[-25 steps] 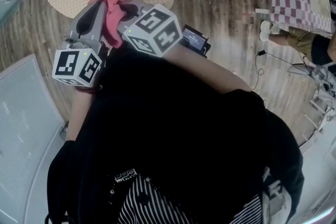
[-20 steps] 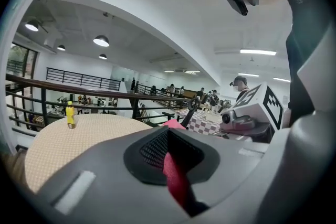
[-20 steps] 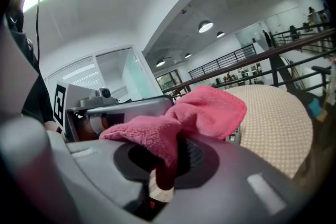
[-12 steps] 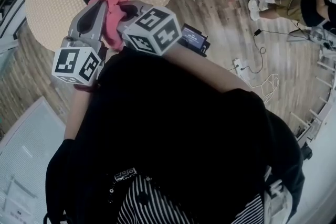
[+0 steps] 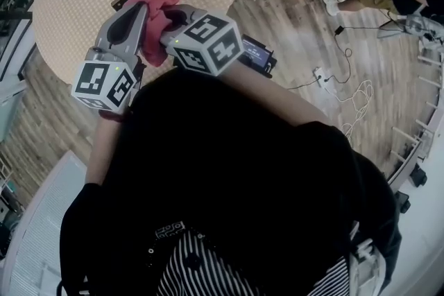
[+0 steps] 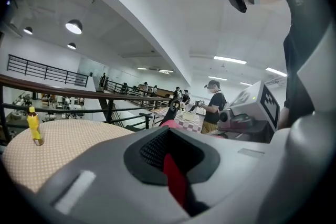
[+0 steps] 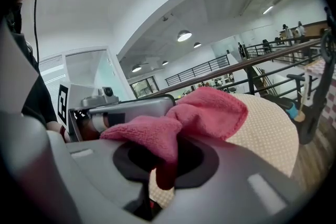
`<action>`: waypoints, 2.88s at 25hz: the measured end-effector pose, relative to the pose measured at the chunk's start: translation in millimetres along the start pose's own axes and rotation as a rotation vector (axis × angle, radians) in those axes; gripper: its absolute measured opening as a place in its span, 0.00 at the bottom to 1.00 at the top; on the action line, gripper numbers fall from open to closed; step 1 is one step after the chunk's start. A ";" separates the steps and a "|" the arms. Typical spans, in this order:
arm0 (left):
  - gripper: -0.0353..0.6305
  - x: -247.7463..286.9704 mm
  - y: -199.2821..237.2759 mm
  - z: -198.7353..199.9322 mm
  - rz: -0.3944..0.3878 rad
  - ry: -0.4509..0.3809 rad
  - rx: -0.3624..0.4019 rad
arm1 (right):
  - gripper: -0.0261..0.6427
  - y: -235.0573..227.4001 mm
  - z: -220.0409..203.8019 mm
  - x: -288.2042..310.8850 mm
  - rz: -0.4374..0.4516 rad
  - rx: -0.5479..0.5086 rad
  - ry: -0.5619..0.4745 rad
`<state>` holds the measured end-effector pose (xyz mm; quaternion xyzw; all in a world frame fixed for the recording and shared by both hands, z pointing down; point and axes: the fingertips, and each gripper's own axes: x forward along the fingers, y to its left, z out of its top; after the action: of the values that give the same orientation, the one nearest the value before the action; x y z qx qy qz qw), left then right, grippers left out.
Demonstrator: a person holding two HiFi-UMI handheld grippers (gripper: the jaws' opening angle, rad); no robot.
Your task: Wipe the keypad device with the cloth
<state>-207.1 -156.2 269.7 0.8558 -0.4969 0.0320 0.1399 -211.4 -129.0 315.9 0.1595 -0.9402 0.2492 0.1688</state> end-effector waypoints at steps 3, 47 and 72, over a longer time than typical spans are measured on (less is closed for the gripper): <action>0.06 -14.4 22.3 -8.4 -0.033 0.022 0.057 | 0.14 10.5 -5.0 29.1 -0.021 0.004 0.014; 0.06 8.4 177.7 -88.6 0.017 0.242 -0.148 | 0.14 -35.6 -33.4 183.1 0.086 0.096 0.249; 0.06 74.9 239.3 -218.0 -0.045 0.832 0.040 | 0.14 -92.7 -100.9 202.7 0.080 0.202 0.362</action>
<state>-356.7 -271.8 542.9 0.7831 -0.3786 0.3817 0.3128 -332.6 -196.6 517.5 0.0908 -0.8703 0.3733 0.3081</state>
